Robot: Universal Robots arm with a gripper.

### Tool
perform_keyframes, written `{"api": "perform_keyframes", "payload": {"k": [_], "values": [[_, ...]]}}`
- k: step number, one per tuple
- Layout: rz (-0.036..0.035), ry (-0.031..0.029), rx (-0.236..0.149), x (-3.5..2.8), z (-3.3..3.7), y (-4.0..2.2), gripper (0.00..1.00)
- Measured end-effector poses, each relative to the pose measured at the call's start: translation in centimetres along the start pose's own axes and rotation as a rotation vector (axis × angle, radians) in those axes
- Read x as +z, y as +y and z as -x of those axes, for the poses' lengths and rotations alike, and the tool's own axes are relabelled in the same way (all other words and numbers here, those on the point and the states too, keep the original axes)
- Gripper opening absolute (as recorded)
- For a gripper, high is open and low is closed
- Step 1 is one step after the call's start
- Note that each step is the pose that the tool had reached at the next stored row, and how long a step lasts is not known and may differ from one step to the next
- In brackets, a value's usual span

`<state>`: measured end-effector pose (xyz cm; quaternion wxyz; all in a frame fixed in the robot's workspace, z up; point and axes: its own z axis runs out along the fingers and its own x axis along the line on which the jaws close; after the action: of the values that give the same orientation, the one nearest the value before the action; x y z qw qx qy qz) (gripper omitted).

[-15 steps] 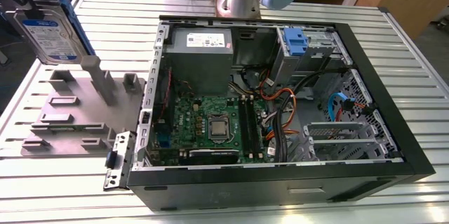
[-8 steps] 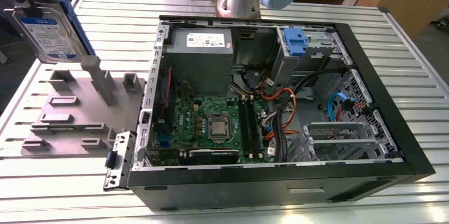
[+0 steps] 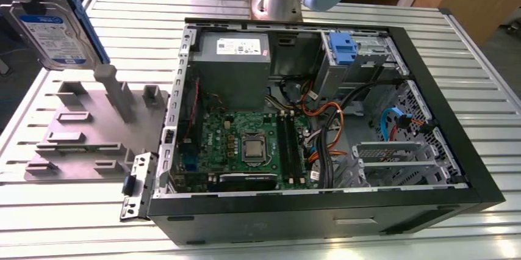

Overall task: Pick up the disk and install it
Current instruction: 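Pick up the disk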

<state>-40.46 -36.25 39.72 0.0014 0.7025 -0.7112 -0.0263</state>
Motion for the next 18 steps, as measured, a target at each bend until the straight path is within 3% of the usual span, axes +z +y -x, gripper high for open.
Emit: {"api": "perform_keyframes", "payload": {"k": [8, 18], "values": [[0.0002, 0.0001, 0.0, -0.03, 0.0, 0.0, 0.35], [0.0002, 0.0001, 0.0, -0.87, 0.03, 0.03, 0.35]]}}
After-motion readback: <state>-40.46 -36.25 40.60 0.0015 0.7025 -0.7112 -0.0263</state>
